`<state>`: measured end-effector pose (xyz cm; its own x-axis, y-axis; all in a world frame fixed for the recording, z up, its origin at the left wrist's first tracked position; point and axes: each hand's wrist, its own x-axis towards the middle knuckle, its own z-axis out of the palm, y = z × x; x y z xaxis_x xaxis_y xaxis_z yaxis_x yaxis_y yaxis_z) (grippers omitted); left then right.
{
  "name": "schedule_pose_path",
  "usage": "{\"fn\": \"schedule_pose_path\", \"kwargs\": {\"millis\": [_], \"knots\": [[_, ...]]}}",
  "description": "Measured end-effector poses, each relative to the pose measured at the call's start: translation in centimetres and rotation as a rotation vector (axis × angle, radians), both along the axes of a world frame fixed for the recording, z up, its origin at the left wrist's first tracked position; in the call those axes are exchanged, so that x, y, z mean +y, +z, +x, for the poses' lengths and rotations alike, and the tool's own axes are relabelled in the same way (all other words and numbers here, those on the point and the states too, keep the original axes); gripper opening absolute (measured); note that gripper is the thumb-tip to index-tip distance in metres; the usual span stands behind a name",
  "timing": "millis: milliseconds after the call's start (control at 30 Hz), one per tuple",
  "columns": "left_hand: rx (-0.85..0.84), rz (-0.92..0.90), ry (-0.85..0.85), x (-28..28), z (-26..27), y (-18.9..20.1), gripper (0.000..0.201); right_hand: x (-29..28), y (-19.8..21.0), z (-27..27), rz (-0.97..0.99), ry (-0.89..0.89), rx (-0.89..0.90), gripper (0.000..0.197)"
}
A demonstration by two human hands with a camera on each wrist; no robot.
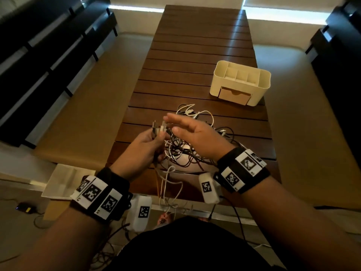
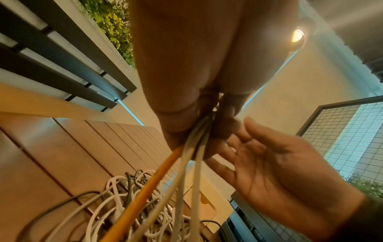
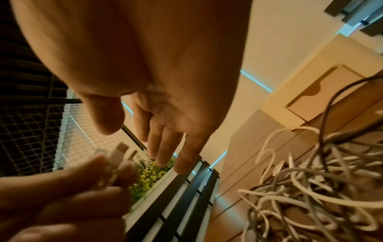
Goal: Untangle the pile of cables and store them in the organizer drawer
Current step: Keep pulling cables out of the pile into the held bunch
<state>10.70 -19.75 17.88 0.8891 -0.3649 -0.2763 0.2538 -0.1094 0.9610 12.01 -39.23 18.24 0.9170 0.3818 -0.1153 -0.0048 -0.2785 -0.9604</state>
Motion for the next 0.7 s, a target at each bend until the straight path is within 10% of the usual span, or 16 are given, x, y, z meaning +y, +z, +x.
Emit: {"fn": "schedule_pose_path", "kwargs": {"millis": [700], "knots": [[0.140,-0.196,0.033,-0.9,1.9,0.0,0.041,0.0,0.0,3.2,-0.049,0.007,-0.121,0.027]]}}
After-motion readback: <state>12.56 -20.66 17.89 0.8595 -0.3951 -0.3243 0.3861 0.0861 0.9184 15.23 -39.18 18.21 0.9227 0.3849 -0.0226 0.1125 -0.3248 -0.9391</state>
